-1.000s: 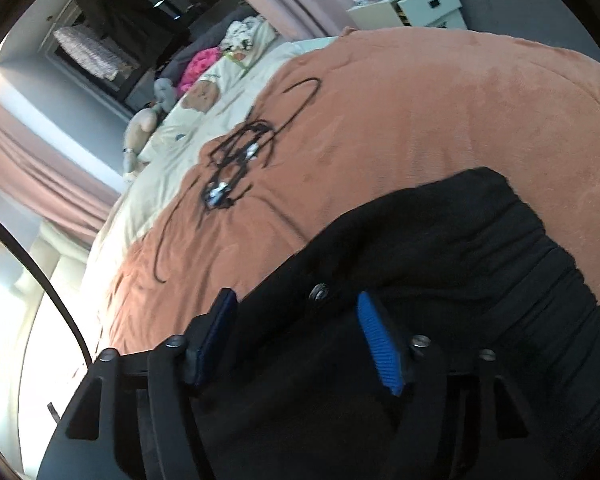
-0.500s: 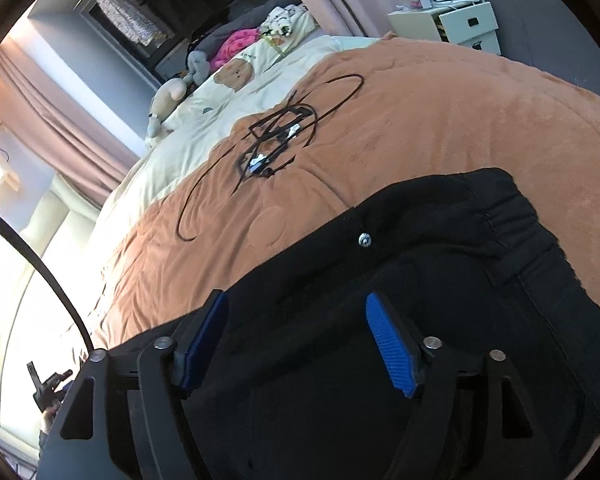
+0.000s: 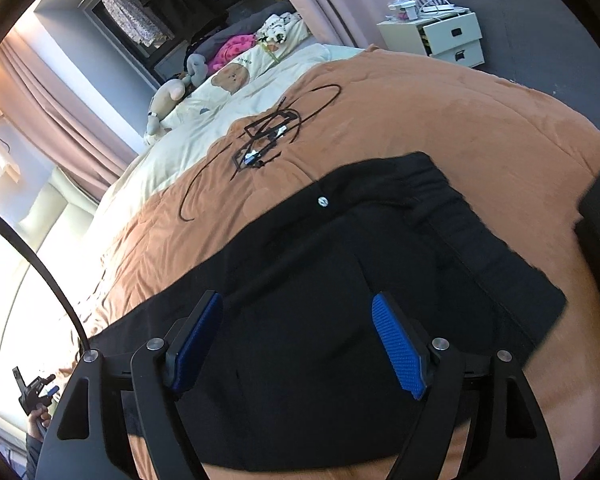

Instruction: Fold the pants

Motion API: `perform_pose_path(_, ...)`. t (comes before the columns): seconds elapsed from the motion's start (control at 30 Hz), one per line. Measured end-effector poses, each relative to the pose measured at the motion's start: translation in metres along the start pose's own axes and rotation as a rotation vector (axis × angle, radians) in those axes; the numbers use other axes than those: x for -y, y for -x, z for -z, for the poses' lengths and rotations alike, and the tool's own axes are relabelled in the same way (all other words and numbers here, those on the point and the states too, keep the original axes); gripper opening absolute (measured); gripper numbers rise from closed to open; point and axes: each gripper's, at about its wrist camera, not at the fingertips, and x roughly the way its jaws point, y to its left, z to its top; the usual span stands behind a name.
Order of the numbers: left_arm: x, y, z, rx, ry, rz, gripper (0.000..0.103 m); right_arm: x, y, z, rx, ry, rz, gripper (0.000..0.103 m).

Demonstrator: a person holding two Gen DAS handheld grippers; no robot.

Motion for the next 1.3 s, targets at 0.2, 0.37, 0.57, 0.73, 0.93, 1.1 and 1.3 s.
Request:
perform_pose_path(0.2, -0.019, 0.013, 0.024, -0.017, 0.043, 0.007, 0.060, 0.012, 0.028, 0.017, 0.006, -0.017, 0.008, 0.076)
perform_pose_path(0.37, -0.027, 0.008, 0.041, -0.043, 0.069, 0.008, 0.060, 0.029, 0.042, 0.031, 0.010, -0.048, 0.016, 0.076)
perform_pose_path(0.57, -0.039, -0.015, 0.057, -0.088, 0.104, -0.024, 0.044, 0.048, 0.041, 0.050, -0.020, -0.098, 0.041, 0.076)
perform_pose_path(0.73, -0.049, -0.040, 0.062, -0.124, 0.108, -0.098, 0.032, 0.062, 0.034, 0.058, -0.052, -0.133, 0.056, 0.076)
perform_pose_path(0.93, -0.061, -0.065, 0.060, -0.161, 0.154, -0.114, 0.033, 0.067, 0.021, 0.060, -0.091, -0.166, 0.065, 0.076)
perform_pose_path(1.1, -0.066, -0.068, 0.058, -0.157, 0.187, -0.093, 0.037, 0.070, 0.017, 0.058, -0.085, -0.177, 0.062, 0.076)
perform_pose_path(1.3, -0.070, -0.057, 0.064, -0.170, 0.246, -0.086, 0.045, 0.070, 0.014, 0.059, -0.092, -0.169, 0.061, 0.079)
